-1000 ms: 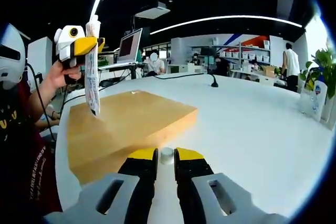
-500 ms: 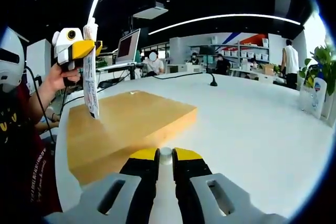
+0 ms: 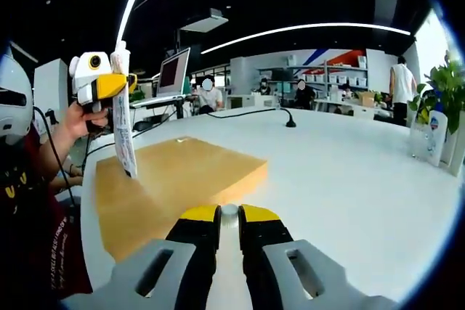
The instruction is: Pick up the toothpaste unscrew the cap squeeze it onto the small board screw the cap back on and return it to the table
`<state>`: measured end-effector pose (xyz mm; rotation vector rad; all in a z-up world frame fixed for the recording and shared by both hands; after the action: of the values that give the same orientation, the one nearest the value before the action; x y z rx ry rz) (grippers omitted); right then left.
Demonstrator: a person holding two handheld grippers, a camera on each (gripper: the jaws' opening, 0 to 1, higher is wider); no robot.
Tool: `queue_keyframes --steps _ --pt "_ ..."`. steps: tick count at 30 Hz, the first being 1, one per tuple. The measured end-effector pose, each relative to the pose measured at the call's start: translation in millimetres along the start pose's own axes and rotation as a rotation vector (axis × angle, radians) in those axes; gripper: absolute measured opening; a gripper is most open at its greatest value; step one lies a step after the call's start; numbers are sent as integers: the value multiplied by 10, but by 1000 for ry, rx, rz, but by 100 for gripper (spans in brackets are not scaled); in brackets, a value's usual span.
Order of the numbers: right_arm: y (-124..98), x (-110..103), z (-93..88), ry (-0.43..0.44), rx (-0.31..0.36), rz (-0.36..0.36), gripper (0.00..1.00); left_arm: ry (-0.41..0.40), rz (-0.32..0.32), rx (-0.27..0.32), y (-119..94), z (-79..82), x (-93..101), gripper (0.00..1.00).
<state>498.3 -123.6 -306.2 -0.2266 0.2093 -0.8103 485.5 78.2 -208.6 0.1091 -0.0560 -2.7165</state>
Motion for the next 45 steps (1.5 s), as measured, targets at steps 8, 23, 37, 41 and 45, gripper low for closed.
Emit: queue_keyframes --steps 8,23,37,41,45 --pt "-56 -53 177 -20 40 2 9 -4 0 4 -11 -4 4 4" --pt "-92 -231 506 -23 82 100 9 -8 2 11 -20 -18 17 4" --pt "-81 -478 842 -84 98 214 9 -12 2 17 -5 -16 29 4" --pt "-88 -539 928 -76 106 249 9 -11 0 17 0 -15 40 4" --pt "-110 -609 1021 -92 113 275 9 -13 -2 18 2 -11 57 4"
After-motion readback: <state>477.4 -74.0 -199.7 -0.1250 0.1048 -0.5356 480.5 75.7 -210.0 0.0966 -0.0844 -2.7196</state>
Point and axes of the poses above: the point that each gripper's makers call its tool centre point, and the gripper's own axes: y roughly forward along the fingers, x roughly to its right, z roughly out of its top, the point moved 6 cm from there along -y, roughly backward along the fingers, and after that the axes turned 4 degrees about y, right-handed, at the moved point
